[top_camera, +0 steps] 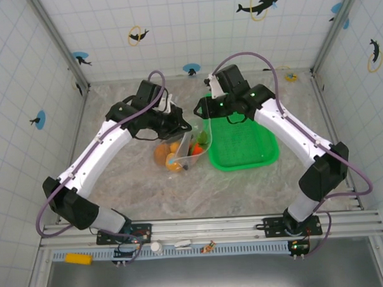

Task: Place the food in the zip-top bag and seal the zipper

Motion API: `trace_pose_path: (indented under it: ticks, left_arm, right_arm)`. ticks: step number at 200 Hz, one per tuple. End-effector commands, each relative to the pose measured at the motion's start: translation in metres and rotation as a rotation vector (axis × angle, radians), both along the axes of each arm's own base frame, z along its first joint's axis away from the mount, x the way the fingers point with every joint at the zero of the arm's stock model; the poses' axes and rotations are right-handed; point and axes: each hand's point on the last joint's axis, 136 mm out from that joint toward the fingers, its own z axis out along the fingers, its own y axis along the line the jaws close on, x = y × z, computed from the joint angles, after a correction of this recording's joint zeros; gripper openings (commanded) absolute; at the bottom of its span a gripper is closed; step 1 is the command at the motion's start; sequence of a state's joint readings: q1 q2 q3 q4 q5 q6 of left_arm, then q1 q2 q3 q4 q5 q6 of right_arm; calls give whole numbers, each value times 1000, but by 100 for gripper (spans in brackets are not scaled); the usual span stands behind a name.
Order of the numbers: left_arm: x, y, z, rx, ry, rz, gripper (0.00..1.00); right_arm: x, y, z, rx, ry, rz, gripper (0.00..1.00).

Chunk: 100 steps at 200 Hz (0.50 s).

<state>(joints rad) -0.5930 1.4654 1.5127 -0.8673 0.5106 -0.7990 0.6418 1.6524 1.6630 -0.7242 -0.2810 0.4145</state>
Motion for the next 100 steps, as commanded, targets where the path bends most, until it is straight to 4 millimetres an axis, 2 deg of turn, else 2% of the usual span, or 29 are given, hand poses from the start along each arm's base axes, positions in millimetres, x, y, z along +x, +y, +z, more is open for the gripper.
trace_pose_path:
  ticks: [1, 18, 37, 47, 54, 62, 71, 80, 85, 100]
  left_arm:
    - [-3, 10, -3, 29, -24, 6, 0]
    - [-7, 13, -7, 34, -22, 9, 0]
    - [-9, 14, -12, 31, -16, 13, 0]
    - [-10, 15, -12, 33, -17, 16, 0]
    - [-9, 15, -12, 32, -17, 18, 0]
    - [-9, 15, -11, 28, -18, 17, 0]
    - [-9, 14, -11, 21, -16, 15, 0]
    - [-8, 13, -11, 15, -13, 15, 0]
    - [-8, 12, -11, 11, -11, 14, 0]
    - [-7, 11, -10, -1, -14, 23, 0]
  right_arm:
    - [-11, -14, 10, -25, -14, -4, 50]
    - [-17, -21, 19, -48, -93, 19, 49]
    - [-31, -21, 39, -80, -305, 77, 50]
    - [-49, -14, 49, -100, -468, 168, 48]
    - [-66, -8, 52, -122, -598, 261, 44]
    - [-86, -2, 52, -164, -752, 386, 33]
    - [-107, 3, 46, -214, -877, 545, 29]
    - [-127, 6, 39, -232, -953, 719, 30]
    - [-136, 6, 35, -248, -987, 805, 34]
    - [-147, 7, 25, -313, -1016, 931, 42]
